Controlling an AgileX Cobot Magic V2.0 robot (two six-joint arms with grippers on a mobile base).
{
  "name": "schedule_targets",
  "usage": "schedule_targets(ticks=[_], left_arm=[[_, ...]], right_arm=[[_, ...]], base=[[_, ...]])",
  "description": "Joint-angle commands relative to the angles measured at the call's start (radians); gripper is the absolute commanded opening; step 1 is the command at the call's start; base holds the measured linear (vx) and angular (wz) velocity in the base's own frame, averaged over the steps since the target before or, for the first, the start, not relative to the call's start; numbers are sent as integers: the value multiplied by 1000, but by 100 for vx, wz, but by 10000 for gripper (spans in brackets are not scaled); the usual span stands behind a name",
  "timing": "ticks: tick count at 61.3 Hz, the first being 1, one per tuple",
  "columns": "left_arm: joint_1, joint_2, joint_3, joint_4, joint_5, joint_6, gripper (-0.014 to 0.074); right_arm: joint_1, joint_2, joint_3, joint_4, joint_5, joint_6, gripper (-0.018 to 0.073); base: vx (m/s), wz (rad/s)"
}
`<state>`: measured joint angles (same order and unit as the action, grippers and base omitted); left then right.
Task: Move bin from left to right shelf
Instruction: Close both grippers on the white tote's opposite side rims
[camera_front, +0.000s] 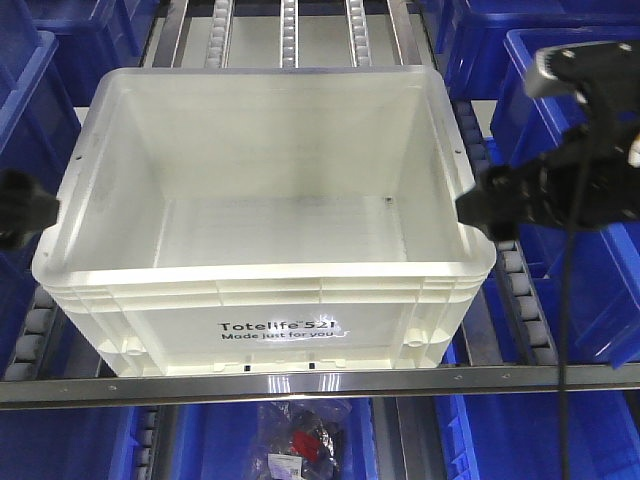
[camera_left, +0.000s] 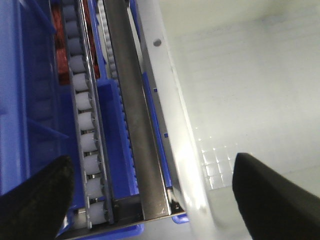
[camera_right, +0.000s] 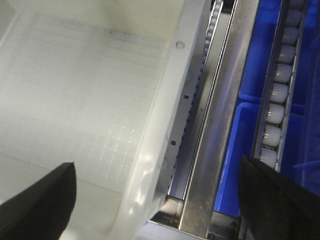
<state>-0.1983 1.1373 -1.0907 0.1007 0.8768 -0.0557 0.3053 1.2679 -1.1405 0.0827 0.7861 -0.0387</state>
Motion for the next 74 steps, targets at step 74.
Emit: schedule_targets(ticks=[74], left_arm=[[-5,442,-327,84,-77,-188,586]], right_arm=[[2,472,-476,-205,140,248,512]], base=[[0,0]])
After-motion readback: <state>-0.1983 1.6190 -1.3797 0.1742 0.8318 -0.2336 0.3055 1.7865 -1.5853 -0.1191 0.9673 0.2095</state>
